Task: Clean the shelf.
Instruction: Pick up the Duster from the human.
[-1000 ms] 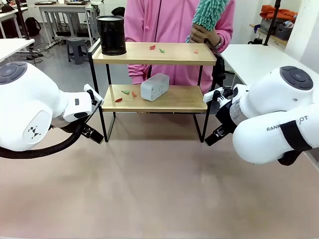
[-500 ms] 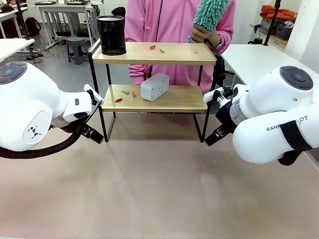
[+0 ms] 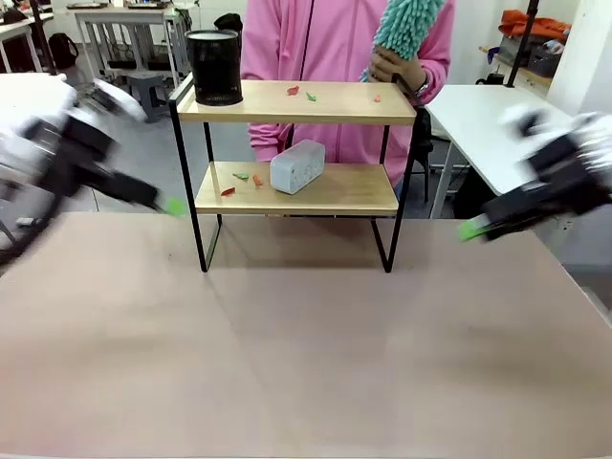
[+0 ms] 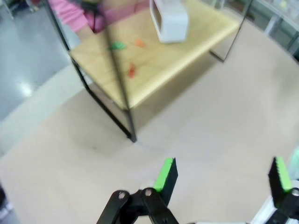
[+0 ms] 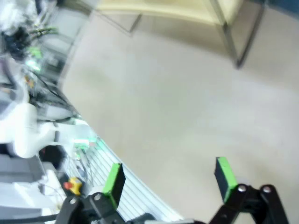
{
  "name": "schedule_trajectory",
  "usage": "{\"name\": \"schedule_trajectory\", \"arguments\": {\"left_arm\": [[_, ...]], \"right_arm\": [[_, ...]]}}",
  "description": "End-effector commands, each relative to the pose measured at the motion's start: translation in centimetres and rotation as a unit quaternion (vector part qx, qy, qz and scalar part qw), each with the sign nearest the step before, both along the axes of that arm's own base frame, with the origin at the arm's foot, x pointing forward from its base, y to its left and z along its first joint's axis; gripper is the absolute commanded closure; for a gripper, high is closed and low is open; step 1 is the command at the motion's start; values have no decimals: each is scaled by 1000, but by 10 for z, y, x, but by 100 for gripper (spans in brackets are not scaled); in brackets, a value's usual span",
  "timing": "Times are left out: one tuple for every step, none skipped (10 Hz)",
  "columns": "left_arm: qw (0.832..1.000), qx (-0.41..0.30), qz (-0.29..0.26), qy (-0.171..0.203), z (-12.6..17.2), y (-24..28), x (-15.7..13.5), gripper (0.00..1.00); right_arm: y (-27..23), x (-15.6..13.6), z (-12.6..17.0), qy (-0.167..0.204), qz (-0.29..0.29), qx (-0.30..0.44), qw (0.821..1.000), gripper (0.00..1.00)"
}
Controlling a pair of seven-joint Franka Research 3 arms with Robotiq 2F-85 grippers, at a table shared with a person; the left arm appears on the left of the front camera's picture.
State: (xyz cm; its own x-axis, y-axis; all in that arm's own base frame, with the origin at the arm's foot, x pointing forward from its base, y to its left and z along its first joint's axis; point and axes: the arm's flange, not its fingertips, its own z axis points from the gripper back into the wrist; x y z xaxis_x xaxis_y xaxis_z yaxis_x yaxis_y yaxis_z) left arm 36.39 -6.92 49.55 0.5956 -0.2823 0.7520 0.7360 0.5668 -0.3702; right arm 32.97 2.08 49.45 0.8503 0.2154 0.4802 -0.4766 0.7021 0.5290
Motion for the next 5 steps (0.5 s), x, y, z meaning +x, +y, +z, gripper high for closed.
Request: {"name": "schedule_trajectory", "arguments": {"left_arm": [[989,-111,90,22,-30,116,-51,0],[977,-164,133,20,-37,149,-60,0],[965,-205,162,17,-51,180,-67,0],[945,-256,201,36,-73,208,-67,0],[924,-301,227,62,-102,226,-64,0]], "right_arm": [[-146,-69,-22,44,-237,208,948,0],[-181,-86,-38,50,-281,256,924,0],[-211,-101,-58,53,-309,307,899,0],[-236,-116,-79,48,-344,352,869,0],[-252,-126,-101,49,-383,379,841,0]]}}
